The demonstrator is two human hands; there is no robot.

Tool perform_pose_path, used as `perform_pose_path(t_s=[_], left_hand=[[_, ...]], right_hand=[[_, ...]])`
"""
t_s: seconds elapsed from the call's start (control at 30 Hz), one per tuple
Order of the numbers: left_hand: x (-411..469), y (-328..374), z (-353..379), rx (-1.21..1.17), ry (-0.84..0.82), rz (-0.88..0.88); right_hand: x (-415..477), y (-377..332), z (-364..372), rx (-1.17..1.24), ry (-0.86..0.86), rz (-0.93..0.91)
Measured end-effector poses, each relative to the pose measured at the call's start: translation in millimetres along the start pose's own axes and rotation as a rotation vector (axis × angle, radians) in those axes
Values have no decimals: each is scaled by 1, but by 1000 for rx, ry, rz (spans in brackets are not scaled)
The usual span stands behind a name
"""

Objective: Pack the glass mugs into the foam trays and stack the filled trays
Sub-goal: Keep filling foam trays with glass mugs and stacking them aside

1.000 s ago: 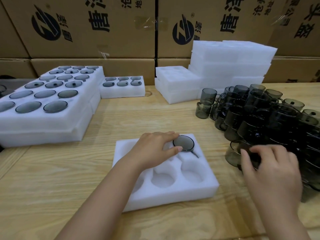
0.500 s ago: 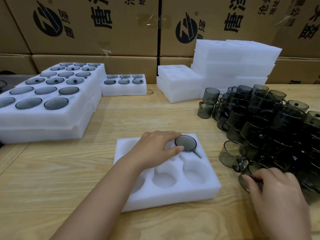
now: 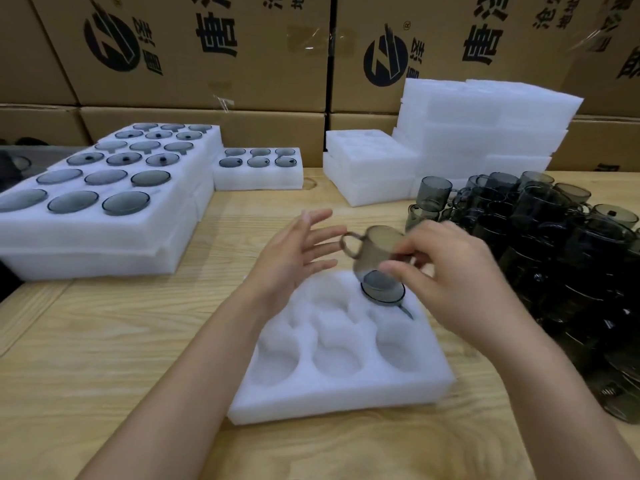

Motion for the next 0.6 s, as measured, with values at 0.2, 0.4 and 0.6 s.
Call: perform_pose_path(t_s=[0.2, 0.4, 0.6], left_hand=[[-2, -2, -6, -370, -113, -93], [-5, 0, 3, -482, -251, -85], [-4, 8, -1, -311, -183, 29]], right_hand=[[36, -10, 36, 373, -113, -55], [51, 2, 47, 603, -153, 2], [51, 13, 57, 655, -228, 83]])
Point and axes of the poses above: each hand's wrist, its own x-axis towards the middle knuckle, its own z-axis out of the palm, y = z × x, the point moved 9 cm from there along x, towards the middle knuckle
